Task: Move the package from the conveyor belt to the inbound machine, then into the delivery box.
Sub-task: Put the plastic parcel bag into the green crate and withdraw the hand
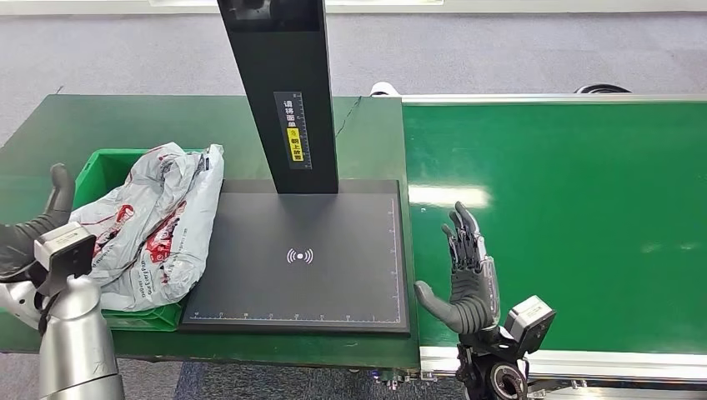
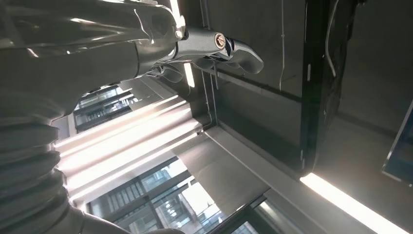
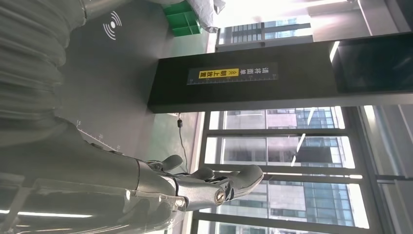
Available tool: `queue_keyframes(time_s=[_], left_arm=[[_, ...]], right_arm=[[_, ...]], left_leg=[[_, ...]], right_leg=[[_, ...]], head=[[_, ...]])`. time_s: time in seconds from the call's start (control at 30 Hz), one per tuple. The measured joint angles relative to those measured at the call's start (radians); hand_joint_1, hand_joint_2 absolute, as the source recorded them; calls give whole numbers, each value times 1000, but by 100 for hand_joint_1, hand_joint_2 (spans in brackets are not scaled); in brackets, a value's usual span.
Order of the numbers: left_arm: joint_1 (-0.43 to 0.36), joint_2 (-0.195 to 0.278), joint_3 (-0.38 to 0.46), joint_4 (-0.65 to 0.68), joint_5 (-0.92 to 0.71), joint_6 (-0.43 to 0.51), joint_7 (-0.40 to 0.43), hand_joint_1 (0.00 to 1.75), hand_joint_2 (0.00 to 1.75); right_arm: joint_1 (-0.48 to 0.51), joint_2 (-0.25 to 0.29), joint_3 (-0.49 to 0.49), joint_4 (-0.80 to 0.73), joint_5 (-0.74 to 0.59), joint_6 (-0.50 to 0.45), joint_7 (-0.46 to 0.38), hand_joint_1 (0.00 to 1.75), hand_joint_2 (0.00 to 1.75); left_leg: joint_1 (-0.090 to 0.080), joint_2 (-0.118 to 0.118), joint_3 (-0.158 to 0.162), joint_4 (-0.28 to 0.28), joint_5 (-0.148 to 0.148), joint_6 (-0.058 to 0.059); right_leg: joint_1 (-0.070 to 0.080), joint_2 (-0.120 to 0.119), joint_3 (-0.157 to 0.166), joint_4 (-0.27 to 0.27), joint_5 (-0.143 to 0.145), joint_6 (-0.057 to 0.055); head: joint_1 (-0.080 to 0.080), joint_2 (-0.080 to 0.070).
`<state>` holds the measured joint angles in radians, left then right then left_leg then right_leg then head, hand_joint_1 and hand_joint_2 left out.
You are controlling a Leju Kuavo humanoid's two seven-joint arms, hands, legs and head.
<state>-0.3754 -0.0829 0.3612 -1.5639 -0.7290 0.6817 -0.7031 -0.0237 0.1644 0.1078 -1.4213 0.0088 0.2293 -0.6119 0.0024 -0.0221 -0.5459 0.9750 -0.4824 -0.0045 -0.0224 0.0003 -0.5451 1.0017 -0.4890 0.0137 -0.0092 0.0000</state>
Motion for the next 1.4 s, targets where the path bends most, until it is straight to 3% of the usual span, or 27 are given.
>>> queue_keyframes(time_s=[0.13, 0.27, 0.5, 0.6, 0.7, 0.8, 0.87, 0.93, 1.0, 1.07, 1.2, 1.4], left_arm=[[16, -9, -14, -55, 92, 0, 0, 0, 175], [53, -10, -93, -132, 277, 0, 0, 0, 175], [88, -8, -188, -218, 336, 0, 0, 0, 175], [112, 11, -248, -265, 426, -1, 0, 0, 175], [142, 55, -366, -318, 524, -21, 0, 0, 175], [174, 88, -490, -366, 632, -187, 0, 0, 175], [199, 95, -549, -381, 728, -426, 0, 0, 175], [228, 87, -579, -375, 815, -725, 0, 0, 175], [252, 74, -599, -353, 854, -940, 2, 0, 175], [263, 64, -621, -323, 865, -1034, 13, 0, 175], [264, 50, -656, -267, 887, -1137, 56, 0, 175], [238, 34, -700, -169, 906, -1221, 133, 0, 175]], right_arm=[[0, 0, 0, 1, 0, -2, 0, 0, 175], [0, 0, 0, 1, 0, -5, 0, 0, 175], [-1, 0, 0, 1, 0, -5, 0, 0, 175], [-3, 0, -1, 1, 0, -8, 1, 0, 175], [-11, -1, -2, 2, 1, -12, 2, 0, 175], [-14, -2, -3, 2, 5, -12, 1, 0, 175], [-14, -2, -4, 2, 9, -12, -1, 0, 175], [-14, -2, -5, 2, 15, -12, -3, 0, 175], [-12, -2, -6, 2, 20, -11, -3, 0, 175], [-12, -2, -7, 2, 21, -11, -2, 0, 175], [-13, 0, -10, 1, 22, -10, 4, 0, 175], [-15, 4, -13, 1, 24, 10, 8, 0, 175]], left_leg=[[0, 0, 0, 0, 0, 0], [0, 0, 0, 0, 0, 0], [0, 0, 0, 0, 0, 0], [1, 0, 0, 0, 0, 0], [1, 0, 0, 0, 0, 0], [1, 0, 0, 0, 0, 0], [1, 0, 0, 0, 0, 0], [0, 1, 0, 0, 0, 0], [0, 2, 0, 0, -1, 0], [1, 2, 0, 0, -1, 0], [1, 2, 0, 0, -1, 0], [1, 2, 0, 0, -1, 0]], right_leg=[[0, 0, 0, 0, 0, 0], [0, 0, 0, 0, 0, 0], [0, 0, 0, 0, 0, 0], [1, 0, 0, 0, 0, 0], [1, 0, 0, 0, 0, 0], [1, 0, 0, 0, 0, 0], [1, 0, 0, 0, 0, 0], [0, 0, -1, 0, 0, 0], [0, 0, -1, 0, 0, 0], [1, 0, -1, 0, 0, 0], [1, 0, -1, 0, 0, -1], [1, 0, -1, 0, 0, -1]], head=[[0, 0], [0, 0], [0, 0], [0, 0], [0, 0], [0, 0], [0, 0], [0, 0], [0, 0], [0, 0], [0, 0], [0, 0]])
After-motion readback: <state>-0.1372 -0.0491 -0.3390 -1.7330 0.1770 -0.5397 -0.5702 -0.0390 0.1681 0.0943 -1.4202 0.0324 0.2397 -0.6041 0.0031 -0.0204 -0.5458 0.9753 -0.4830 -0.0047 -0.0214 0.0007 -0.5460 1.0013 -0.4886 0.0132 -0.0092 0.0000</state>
